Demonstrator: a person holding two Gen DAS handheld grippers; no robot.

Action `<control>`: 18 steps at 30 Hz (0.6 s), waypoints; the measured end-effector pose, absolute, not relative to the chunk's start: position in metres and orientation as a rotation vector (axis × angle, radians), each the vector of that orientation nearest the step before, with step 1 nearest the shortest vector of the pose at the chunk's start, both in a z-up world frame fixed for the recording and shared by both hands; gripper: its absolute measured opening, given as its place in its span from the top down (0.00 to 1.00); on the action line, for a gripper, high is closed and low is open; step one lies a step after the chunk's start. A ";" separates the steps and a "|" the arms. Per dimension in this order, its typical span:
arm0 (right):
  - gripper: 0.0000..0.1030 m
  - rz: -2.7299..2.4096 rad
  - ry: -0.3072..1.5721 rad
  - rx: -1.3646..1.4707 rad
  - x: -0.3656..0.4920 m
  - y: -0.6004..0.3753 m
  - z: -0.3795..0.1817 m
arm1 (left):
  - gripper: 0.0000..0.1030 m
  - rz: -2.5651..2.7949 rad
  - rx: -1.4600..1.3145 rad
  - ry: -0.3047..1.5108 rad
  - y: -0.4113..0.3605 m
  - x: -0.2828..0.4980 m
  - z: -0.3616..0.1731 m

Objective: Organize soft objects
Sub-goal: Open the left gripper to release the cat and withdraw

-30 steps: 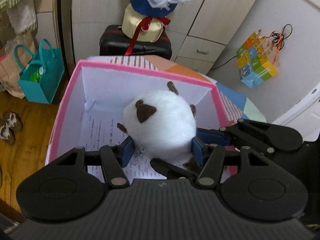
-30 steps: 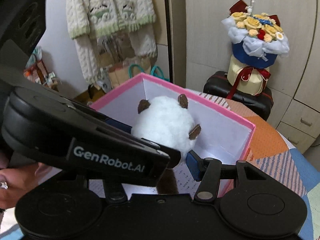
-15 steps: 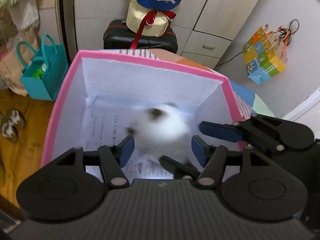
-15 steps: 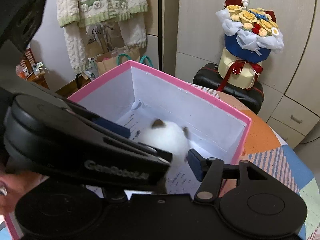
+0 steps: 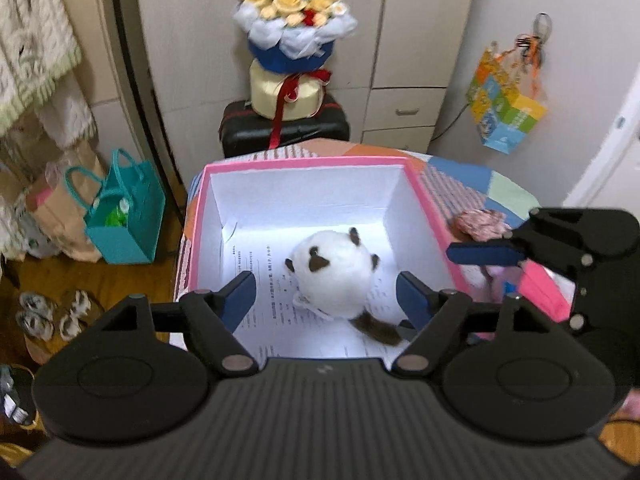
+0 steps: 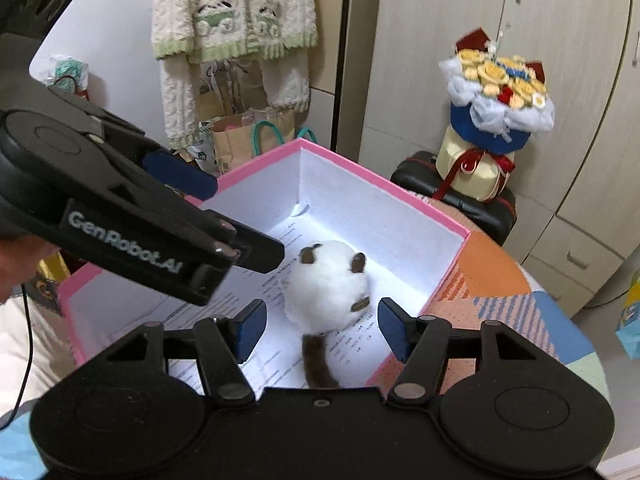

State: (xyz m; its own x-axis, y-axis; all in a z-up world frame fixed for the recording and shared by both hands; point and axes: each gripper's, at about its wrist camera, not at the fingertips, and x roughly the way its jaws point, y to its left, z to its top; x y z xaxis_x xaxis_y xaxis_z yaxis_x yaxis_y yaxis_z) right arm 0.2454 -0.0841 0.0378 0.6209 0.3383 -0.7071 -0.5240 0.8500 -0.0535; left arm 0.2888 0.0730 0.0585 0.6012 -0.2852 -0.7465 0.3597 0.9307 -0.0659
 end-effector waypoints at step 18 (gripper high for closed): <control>0.26 0.426 0.542 -0.208 0.093 -0.187 0.063 | 0.22 -0.610 0.243 0.701 0.038 0.144 0.093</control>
